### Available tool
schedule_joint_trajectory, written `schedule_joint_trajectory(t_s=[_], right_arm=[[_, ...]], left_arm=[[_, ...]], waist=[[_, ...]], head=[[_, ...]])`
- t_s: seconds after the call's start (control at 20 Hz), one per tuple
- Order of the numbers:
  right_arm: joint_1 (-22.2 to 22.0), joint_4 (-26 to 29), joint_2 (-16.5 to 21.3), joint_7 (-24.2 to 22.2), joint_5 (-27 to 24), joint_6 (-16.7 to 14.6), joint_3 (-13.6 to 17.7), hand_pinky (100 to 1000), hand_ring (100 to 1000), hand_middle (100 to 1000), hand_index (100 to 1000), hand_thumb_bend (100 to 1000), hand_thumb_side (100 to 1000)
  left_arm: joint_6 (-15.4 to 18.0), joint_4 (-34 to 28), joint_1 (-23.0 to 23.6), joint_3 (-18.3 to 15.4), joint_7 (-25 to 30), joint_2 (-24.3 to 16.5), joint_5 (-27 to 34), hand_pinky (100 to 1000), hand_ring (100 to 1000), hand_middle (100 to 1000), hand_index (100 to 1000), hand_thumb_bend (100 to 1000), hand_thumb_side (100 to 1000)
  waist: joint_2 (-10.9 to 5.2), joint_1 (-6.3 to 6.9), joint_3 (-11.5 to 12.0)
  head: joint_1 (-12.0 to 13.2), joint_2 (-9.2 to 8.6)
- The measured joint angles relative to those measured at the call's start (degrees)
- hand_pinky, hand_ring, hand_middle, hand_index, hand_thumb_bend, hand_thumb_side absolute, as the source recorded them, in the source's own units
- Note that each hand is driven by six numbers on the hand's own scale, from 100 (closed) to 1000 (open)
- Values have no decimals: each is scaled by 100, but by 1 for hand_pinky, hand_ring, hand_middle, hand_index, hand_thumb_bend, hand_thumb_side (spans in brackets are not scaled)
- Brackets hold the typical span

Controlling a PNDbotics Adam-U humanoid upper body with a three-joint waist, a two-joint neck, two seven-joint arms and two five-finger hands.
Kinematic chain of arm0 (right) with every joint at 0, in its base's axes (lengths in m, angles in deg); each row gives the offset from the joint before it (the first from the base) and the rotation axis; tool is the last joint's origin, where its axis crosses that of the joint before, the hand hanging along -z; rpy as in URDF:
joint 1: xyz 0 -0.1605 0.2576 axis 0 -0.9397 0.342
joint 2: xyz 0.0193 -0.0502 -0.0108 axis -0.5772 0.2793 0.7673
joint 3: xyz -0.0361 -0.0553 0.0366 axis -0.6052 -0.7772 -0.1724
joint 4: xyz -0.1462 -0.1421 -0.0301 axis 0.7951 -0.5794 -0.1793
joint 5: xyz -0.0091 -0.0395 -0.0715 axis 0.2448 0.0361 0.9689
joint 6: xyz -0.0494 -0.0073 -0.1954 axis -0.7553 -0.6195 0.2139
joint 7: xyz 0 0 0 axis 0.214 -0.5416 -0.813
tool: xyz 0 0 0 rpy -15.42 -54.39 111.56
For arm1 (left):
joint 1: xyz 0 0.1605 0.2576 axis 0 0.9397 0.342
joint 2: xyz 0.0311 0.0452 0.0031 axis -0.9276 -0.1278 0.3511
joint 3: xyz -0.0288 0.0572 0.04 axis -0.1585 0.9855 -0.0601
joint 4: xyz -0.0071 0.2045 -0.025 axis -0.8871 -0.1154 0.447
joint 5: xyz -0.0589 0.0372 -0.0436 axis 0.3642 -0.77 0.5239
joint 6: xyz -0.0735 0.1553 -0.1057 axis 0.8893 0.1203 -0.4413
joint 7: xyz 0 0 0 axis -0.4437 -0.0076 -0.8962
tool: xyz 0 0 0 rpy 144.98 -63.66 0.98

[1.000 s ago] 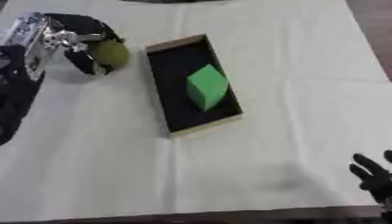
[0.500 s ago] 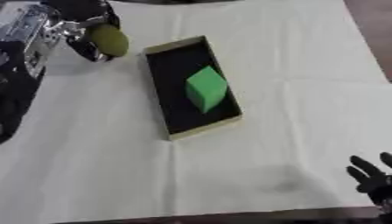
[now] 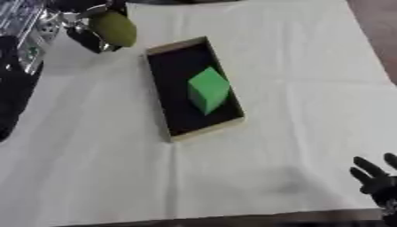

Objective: Pick up objects on the table and place them in the box.

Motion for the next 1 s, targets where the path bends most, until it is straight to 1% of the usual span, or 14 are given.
schedule_joint_trajectory(t_s=[0.1, 0.2, 0.4, 0.55, 0.6, 0.8, 1.0], right_arm=[[0, 0, 0, 0, 0, 0, 0, 1000, 1000, 614, 1000, 100, 470], [2, 0, 0, 0, 0, 0, -4, 1000, 1000, 613, 1000, 100, 470], [6, 0, 0, 0, 0, 0, -32, 1000, 1000, 613, 1000, 100, 470], [9, 0, 1, 0, -1, 0, -35, 1000, 1000, 613, 1000, 100, 470], [9, 0, 1, 0, -1, 0, -37, 1000, 1000, 613, 1000, 100, 470], [11, 0, 1, 0, 0, 0, -58, 1000, 1000, 612, 1000, 100, 470], [12, 0, 1, 0, 22, 0, -67, 1000, 1000, 611, 1000, 100, 470]], left_arm=[[37, -114, 4, 108, 133, 2, 146, 517, 562, 463, 632, 301, 148], [38, -154, 7, 181, 247, 33, 215, 519, 563, 464, 634, 278, 156], [-19, -100, 51, 236, 345, 236, 181, 519, 563, 463, 636, 241, 162], [-72, 23, 52, 239, 322, 415, 48, 518, 562, 463, 636, 227, 157], [-93, 64, 53, 239, 298, 477, -5, 516, 561, 462, 635, 204, 155], [-137, 161, 54, 237, 168, 709, -132, 516, 560, 461, 635, 186, 153], [-145, 193, 54, 238, 102, 861, -218, 517, 561, 462, 638, 215, 159]], waist=[[0, 0, -2], [-2, -1, -3], [-5, -4, -24], [-6, -9, -41], [-6, -11, -49], [-6, -10, -60], [-6, 13, -77]], head=[[-8, 1], [-8, 1], [0, 1], [13, 1], [15, 1], [19, 1], [23, 0]])
